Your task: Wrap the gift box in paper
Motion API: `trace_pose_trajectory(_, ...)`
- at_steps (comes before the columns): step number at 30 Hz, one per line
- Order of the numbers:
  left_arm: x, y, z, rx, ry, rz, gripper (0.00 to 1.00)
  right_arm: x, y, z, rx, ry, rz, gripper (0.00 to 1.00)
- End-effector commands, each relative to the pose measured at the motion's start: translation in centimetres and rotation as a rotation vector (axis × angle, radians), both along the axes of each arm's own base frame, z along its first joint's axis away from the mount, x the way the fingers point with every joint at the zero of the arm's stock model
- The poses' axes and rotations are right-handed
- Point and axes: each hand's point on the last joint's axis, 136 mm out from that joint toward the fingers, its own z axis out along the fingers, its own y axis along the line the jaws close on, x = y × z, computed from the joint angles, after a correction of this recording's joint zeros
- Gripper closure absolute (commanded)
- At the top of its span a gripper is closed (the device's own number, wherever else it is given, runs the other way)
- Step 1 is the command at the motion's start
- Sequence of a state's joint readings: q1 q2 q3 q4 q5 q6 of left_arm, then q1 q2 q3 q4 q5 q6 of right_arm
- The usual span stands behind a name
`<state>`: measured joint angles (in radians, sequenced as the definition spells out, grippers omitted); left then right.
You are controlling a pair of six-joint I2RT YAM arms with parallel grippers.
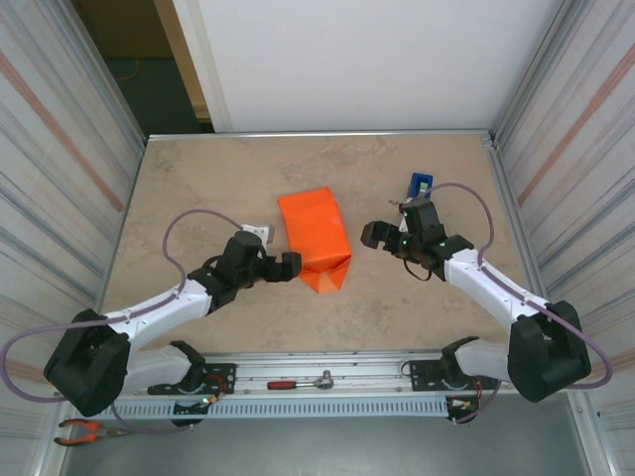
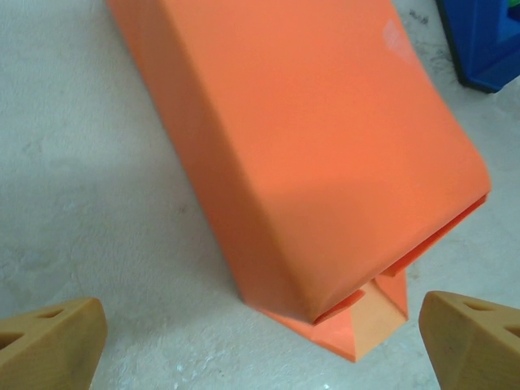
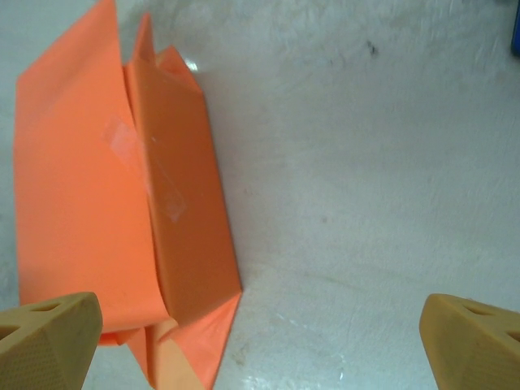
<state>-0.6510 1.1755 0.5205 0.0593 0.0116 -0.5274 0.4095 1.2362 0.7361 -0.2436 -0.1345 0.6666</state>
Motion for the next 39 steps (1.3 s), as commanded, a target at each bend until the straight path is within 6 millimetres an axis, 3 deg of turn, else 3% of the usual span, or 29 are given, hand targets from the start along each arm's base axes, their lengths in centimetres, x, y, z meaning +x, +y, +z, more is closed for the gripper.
trace_pose_trajectory(1,0.7,0.0,1.3,-0.023,-0.086,0.052,0.01,-0.6,0.5,-1.5,0.056,0.050,-0.038,0.02)
trace_pose_trajectory(4,0.3,-0.1,1.0,0.015,-0.127,0.050,0.01,-1.6,0.7,-3.2,0.022,0.075,-0.052,0.02)
trace_pose_trajectory(10,-0.3,-0.1,0.3,0.076,-0.204,0.062,0.01,-3.8,4.4,-4.9,-0.015,0.081,0.046,0.01)
trace_pose_trajectory(17,-1.1,1.2,-0.1,0.087,-0.203,0.116,0.01,-5.7,7.9,-6.5,0.004,0.116,0.118,0.22)
trace_pose_trajectory(23,-1.6,2.9,-0.2,0.029,-0.228,0.199,0.01,-6.3,8.6,-7.5,-0.011,0.134,0.115,0.45)
trace_pose_trajectory(28,-1.4,2.8,0.4,0.046,-0.242,0.187,0.01,-6.4,9.0,-7.7,-0.010,0.140,0.119,0.54)
trace_pose_trajectory(39,-1.5,2.0,-0.4,0.060,-0.207,0.152,0.01,-6.4,10.5,-8.4,-0.016,0.164,0.150,0.61)
